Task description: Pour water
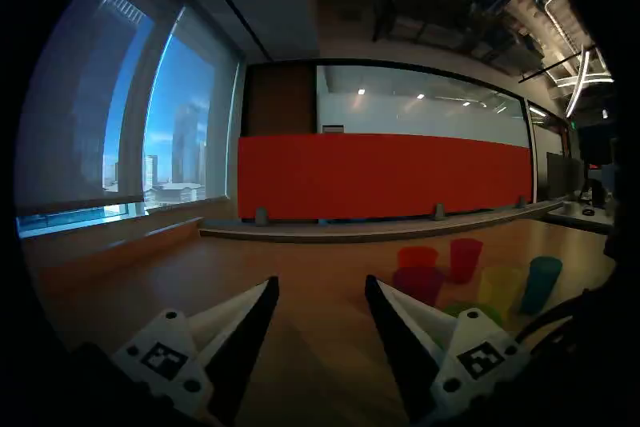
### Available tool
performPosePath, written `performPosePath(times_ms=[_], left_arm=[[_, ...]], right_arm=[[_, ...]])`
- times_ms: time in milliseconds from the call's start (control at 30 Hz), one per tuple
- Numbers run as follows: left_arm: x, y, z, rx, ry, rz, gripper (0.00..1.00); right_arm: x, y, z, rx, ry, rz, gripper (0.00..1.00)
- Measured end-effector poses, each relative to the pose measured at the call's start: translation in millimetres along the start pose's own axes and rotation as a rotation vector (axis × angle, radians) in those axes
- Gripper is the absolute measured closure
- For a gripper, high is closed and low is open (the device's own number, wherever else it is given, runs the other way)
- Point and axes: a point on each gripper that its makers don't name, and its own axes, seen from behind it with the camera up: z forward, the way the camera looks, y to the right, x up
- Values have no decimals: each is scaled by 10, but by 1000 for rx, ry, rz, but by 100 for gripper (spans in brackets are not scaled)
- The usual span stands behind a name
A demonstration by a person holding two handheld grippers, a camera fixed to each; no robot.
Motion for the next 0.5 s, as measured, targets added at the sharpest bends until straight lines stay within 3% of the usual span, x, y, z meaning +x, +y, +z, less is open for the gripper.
performPosePath(times_ms=[500], left_arm=[[-4, -1, 1, 0, 0, 1, 21]], right_arm=[[40, 32, -50, 21, 34, -15, 3]])
